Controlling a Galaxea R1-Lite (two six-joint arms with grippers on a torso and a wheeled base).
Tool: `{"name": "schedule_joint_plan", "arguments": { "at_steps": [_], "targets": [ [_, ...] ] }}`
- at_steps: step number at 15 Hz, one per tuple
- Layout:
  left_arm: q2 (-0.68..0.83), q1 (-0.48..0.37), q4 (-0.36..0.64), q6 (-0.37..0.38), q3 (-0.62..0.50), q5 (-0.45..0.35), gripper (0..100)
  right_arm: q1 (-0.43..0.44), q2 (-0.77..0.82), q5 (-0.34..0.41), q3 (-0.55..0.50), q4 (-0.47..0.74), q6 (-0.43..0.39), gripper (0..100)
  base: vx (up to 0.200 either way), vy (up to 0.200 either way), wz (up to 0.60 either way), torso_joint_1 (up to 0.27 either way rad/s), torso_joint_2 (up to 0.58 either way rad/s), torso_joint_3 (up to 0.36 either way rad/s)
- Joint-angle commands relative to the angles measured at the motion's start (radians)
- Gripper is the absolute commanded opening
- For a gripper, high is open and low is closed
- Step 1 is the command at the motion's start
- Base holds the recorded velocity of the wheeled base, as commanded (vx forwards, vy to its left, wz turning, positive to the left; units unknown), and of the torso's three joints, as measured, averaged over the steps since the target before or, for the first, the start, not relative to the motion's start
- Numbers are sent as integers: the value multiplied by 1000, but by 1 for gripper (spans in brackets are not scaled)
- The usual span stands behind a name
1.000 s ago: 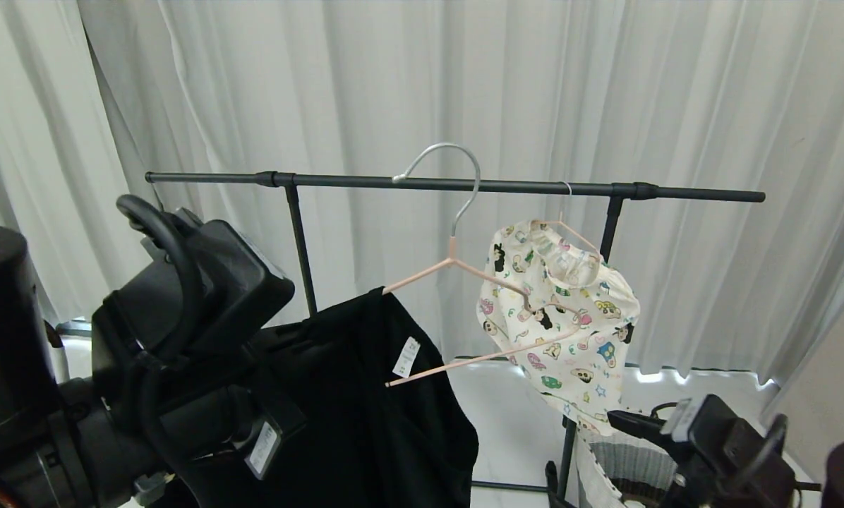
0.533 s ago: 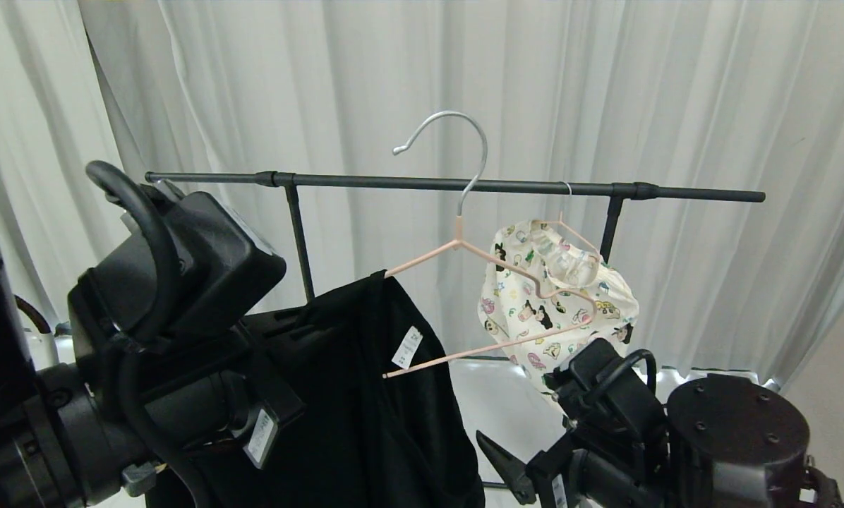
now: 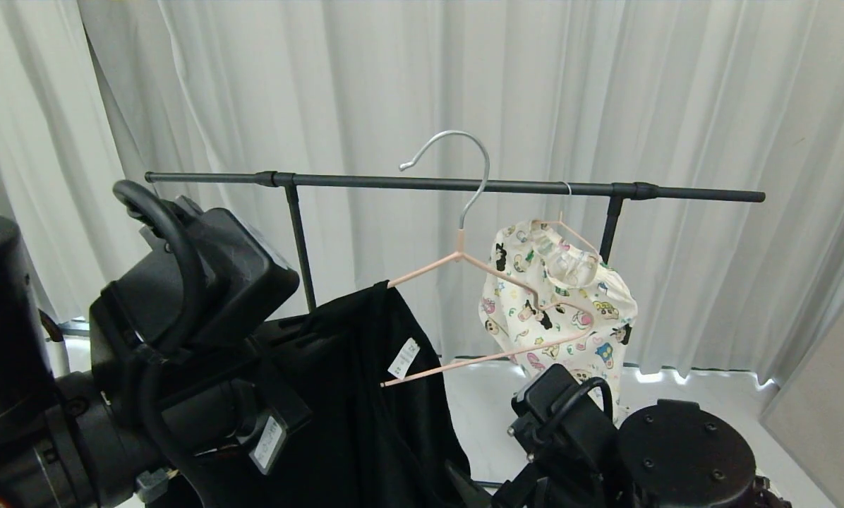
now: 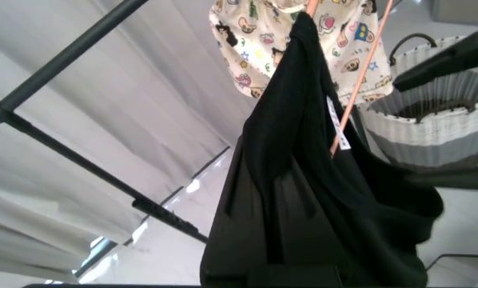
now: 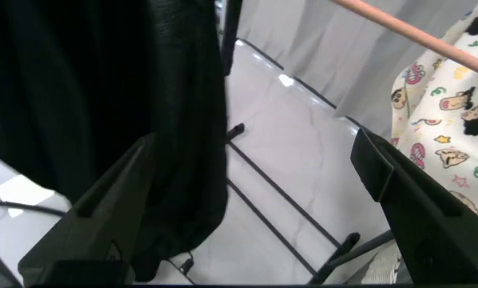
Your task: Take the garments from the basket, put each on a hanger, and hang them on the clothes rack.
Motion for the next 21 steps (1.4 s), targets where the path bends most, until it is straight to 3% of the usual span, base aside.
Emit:
{"name": "schedule_joint_plan", "arguments": {
  "at_steps": [1, 4, 6, 10, 17, 21],
  "targets": [
    [-3, 1, 0, 0, -2, 4, 0, 7, 27, -6, -4, -1, -2, 100, 0, 0, 0, 0, 0, 0],
    [-5, -2, -6, 0, -11, 6, 0, 10, 43, -29, -1, 0, -4, 100, 0, 0, 0, 0, 0, 0],
    [-3, -2, -34, 0, -11, 6, 0, -7, 64, -104, 31, 2, -4, 100, 0, 0, 0, 0, 0, 0],
    [-3, 9, -37, 0, 21, 69, 0, -140, 33, -127, 89, 2, -61, 100, 0, 0, 0, 0, 0, 0],
    [-51, 12, -37, 3, 125, 72, 0, -386, -43, -150, 123, 0, -139, 100, 0, 0, 0, 0, 0, 0],
    [-91, 32, -37, 6, 208, 72, 0, -419, -65, -150, 138, 0, -151, 100, 0, 0, 0, 0, 0, 0]
  ]
}}
